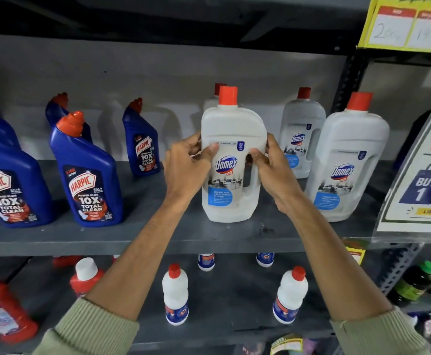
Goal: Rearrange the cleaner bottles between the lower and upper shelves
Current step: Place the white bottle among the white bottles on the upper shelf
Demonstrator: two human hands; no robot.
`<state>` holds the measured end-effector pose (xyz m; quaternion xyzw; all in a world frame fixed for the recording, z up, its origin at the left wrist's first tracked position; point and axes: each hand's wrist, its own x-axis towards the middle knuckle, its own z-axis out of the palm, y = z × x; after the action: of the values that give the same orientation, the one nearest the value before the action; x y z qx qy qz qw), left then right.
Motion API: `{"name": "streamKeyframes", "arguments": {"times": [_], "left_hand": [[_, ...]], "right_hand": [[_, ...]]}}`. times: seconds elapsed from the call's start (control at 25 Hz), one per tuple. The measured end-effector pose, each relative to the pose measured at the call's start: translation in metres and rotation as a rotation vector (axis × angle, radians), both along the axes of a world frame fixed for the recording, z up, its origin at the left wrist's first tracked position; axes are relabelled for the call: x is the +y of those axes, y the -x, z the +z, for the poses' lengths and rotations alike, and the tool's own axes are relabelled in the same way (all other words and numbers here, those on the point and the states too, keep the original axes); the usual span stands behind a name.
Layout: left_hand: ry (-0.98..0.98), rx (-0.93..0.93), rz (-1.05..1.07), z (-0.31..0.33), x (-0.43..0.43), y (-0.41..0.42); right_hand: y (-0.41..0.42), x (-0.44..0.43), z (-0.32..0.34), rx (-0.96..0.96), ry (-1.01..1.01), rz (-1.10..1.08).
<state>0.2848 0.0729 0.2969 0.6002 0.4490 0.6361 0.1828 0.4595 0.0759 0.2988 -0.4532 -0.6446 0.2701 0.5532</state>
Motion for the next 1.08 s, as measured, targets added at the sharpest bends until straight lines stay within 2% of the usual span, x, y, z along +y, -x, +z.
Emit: {"name": "streamKeyframes", "arguments": {"times": [0.24,0.28,0.36,0.44,0.52,0.6,0.64,0.76,0.88,1.0,1.08], "left_hand": [[0.021,0.075,-0.020,-0.008,-0.010,0.004],[0.022,0.098,-0.012,-0.012,-0.017,0.006],[-0.030,0.108,0.074,-0.038,-0.043,0.014],[-0.050,0.009,0.150,-0.085,-0.075,0.025],[0.038,-0.142,0.133,-0.142,-0.104,0.034],[0.154,-0.233,0.156,-0.202,-0.115,0.045],[0.181,-0.220,0.183,-0.229,-0.114,0.052],[0.373,-0.037,0.236,-0.292,-0.095,0.076],[0.716,0.062,0.235,-0.327,-0.062,0.091],[0.915,0.141,0.122,-0.342,-0.044,0.084],[0.921,0.196,0.130,-0.350,-0.040,0.077]], "right_hand": [[-0.001,-0.002,-0.012,-0.038,0.036,-0.007],[-0.002,-0.008,-0.019,-0.071,-0.006,-0.035],[-0.001,-0.032,-0.044,-0.130,-0.208,-0.224],[0.010,-0.066,-0.085,-0.087,-0.454,-0.368],[0.027,-0.089,-0.138,-0.111,-0.540,-0.284],[0.046,-0.093,-0.195,-0.149,-0.373,-0.095],[0.055,-0.090,-0.223,-0.159,-0.240,-0.032],[0.076,-0.061,-0.289,-0.183,0.129,0.007],[0.100,-0.033,-0.321,-0.265,0.485,0.114],[0.125,-0.023,-0.332,-0.325,0.666,0.172],[0.131,-0.025,-0.336,-0.306,0.685,0.124]]}}
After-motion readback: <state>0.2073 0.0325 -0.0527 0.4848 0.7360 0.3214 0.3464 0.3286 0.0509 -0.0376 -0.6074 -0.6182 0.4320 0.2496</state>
